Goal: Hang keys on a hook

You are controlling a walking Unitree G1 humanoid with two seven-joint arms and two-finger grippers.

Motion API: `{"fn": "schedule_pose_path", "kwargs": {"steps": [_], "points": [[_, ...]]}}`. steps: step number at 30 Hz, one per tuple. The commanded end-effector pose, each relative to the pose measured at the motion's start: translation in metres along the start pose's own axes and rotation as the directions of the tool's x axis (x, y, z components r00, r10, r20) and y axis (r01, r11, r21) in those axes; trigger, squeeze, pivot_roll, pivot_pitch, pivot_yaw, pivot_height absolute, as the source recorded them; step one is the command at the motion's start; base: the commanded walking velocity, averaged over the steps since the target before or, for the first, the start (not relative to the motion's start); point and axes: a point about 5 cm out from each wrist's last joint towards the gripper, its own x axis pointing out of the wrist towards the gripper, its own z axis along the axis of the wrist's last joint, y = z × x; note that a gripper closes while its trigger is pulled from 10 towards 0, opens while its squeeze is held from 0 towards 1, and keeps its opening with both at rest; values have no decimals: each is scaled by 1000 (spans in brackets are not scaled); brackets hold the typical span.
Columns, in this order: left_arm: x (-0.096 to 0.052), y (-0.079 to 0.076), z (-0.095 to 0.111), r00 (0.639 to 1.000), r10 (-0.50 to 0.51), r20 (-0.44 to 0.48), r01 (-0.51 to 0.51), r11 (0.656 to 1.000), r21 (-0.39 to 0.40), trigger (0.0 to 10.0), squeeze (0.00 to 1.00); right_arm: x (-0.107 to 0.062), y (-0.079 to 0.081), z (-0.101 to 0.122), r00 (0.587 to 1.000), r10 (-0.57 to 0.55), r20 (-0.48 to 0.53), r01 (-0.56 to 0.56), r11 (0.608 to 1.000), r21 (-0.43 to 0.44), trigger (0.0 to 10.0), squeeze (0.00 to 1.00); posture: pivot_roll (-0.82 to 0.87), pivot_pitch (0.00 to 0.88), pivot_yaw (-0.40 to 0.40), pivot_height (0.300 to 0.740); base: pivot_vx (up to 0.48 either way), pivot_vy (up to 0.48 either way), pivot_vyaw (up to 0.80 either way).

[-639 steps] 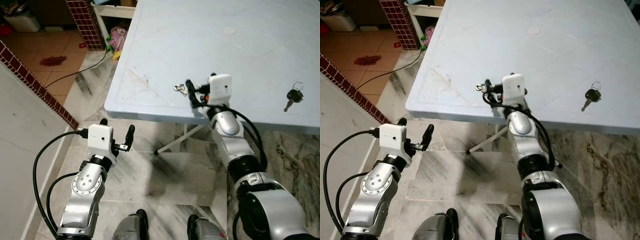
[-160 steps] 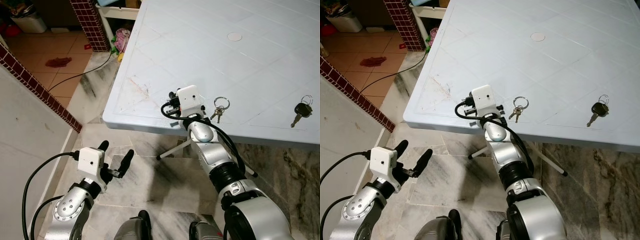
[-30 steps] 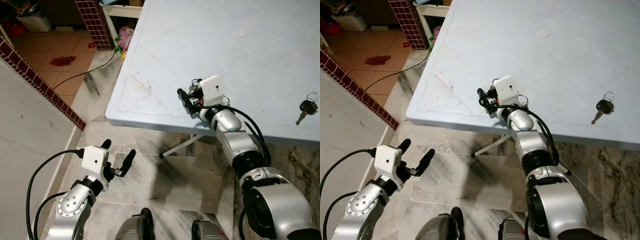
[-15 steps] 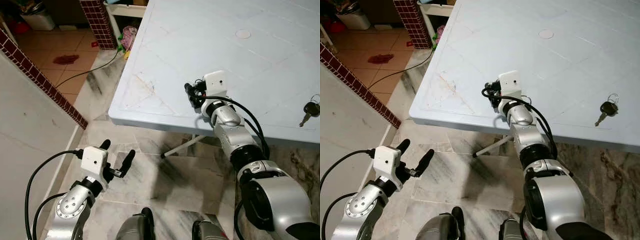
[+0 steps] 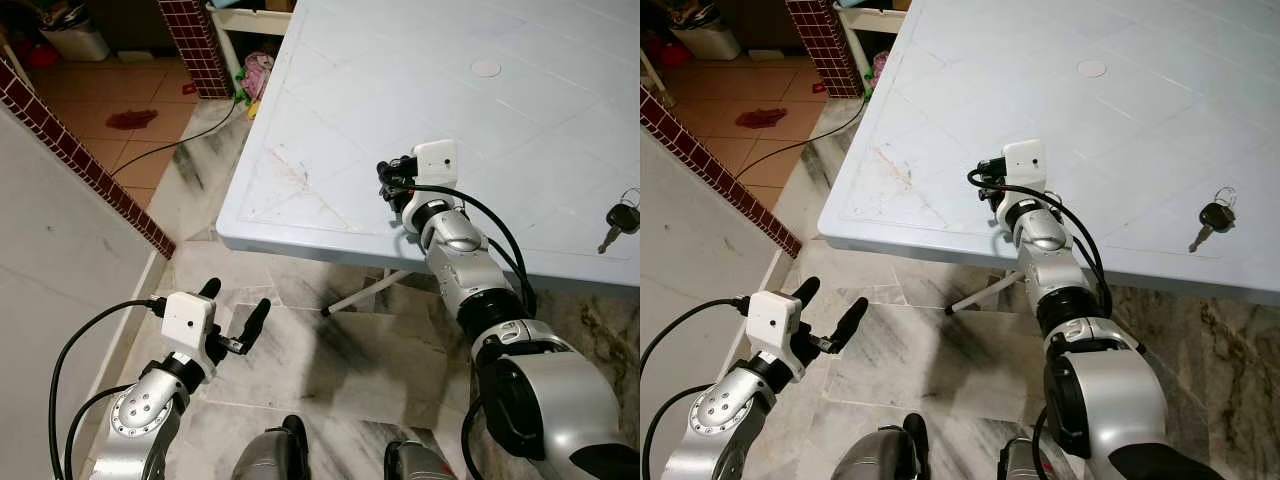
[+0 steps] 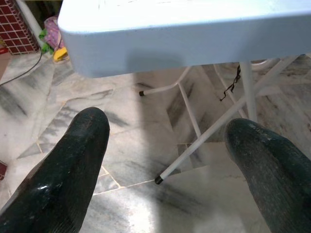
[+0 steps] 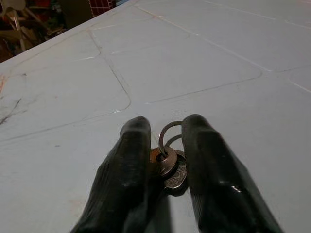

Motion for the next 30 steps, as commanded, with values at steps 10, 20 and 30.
{"fn": "schedule_pose_path", "kwargs": {"steps": [10,20,30], "points": [[-4,4,-5,999,16,-31,-15,1000,18,10000,0,-8,6,-25,996,3,-84,2,998,61,0,0,52,256,142,740,0,0,0],[-4,6,-5,999,16,-34,-15,1000,22,10000,0,-9,9,-28,996,10,-86,-4,998,69,0,0,50,254,143,740,0,0,0],[-4,6,-6,999,17,-36,-16,1000,26,10000,0,-9,17,-26,999,23,-45,-21,998,51,0,0,52,250,148,740,0,0,0]]}}
